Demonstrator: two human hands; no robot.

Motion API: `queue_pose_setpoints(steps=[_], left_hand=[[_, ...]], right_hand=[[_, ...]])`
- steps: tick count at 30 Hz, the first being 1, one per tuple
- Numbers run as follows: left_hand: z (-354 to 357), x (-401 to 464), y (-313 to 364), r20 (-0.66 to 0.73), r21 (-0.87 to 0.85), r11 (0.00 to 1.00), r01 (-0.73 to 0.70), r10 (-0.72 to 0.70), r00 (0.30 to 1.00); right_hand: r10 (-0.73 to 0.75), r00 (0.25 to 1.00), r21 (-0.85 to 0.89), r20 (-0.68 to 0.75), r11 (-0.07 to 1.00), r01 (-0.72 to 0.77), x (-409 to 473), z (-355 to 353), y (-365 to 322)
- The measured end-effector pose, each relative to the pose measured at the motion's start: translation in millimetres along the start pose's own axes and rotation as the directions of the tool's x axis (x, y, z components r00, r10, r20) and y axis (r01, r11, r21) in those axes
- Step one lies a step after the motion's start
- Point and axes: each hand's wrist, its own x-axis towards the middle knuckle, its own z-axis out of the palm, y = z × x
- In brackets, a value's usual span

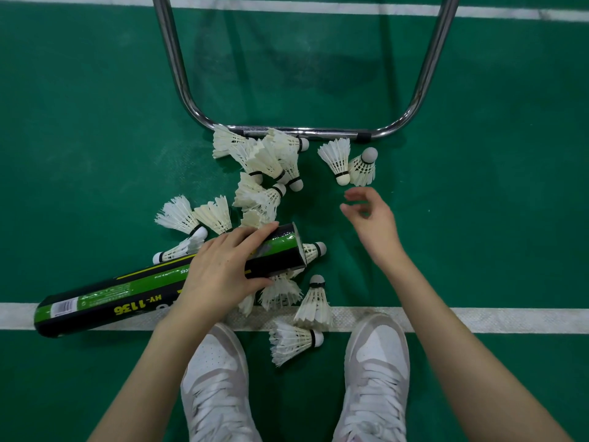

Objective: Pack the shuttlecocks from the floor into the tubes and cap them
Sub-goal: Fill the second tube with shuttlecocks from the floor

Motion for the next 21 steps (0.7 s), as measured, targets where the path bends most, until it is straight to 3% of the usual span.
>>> queue_pose_setpoints(steps=[9,14,17,21], left_hand=[[0,-2,1,0.008,0.002,1.0,0.006,-0.006,1.0],[-2,-3,3,0.026,-0.015,1.0,0.011,-0.01,1.0],[-2,-3,3,0.028,-0.016,1.0,0.006,-0.005,1.0],[0,-4,1,0.014,-0.002,1.0,-0.006,0.006,1.0]], right_hand=[[-0.055,0.984,-0.248,0.169,0.964,0.097,88,-3,-31],[0.012,0.957,-0.452,0.29,0.883,0.126,106,5,-26],[0.01,0.967,-0.531,0.253,0.837,0.13,107,12,-22],[-0.047,0.976,-0.508,0.213,0.848,0.152,96,11,-22]])
